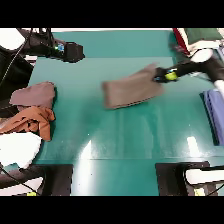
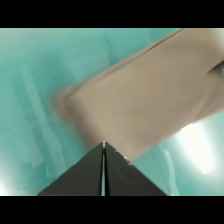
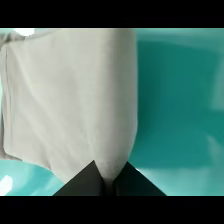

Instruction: Fold the shirts.

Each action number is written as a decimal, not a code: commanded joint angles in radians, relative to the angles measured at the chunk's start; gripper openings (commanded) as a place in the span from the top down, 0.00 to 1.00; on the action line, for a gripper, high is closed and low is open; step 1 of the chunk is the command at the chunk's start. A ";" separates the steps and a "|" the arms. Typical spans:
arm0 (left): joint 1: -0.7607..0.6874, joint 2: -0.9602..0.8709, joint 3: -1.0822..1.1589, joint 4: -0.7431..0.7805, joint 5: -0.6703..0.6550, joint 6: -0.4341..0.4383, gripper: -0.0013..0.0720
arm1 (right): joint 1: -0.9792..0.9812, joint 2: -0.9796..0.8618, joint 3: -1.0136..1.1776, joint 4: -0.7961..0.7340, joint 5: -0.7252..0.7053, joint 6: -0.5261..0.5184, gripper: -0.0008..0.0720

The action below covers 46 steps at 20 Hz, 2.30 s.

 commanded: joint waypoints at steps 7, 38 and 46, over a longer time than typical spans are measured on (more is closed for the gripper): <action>-0.018 -0.001 0.000 -0.010 0.030 -0.004 0.95 | -0.715 0.191 0.003 -0.109 -0.008 0.037 0.97; -0.018 -0.001 0.000 -0.009 0.025 -0.019 0.95 | -0.865 0.528 -0.329 -0.507 -0.080 -0.062 0.44; -0.018 -0.001 0.000 -0.009 0.025 -0.019 0.95 | -0.828 0.594 -0.272 -0.371 -0.030 0.048 0.18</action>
